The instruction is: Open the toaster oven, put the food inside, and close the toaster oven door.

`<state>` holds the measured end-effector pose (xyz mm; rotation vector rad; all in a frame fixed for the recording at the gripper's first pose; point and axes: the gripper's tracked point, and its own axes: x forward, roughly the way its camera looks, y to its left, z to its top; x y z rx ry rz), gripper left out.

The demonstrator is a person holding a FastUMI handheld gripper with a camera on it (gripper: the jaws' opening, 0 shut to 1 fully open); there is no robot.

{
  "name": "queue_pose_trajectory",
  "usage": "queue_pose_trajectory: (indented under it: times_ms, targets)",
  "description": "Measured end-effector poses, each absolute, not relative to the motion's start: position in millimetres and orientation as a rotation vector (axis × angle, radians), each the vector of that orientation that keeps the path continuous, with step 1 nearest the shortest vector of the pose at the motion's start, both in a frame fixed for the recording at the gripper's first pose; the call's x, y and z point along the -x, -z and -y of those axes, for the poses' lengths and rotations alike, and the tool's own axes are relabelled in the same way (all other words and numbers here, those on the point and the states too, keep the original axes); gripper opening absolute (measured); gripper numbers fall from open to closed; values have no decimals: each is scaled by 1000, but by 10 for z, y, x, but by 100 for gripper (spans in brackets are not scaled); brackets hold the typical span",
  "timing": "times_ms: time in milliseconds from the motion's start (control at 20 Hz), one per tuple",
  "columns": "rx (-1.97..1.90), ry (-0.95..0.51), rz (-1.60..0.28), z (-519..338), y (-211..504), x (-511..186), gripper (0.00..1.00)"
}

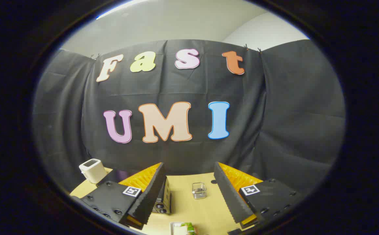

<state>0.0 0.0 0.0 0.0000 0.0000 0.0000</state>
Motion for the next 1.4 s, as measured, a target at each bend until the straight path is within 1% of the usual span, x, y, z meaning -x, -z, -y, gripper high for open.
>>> queue_pose_trajectory:
  times_ms: [500, 850, 1100, 1400]
  targets:
    - [6, 56, 47, -355, -62, 78, 95]
    - [-47, 10, 23, -408, 91, 88, 95]
    - [17, -11, 10, -309, 160, 62, 95]
    - [1, -94, -15, -750, 640, 49, 95]
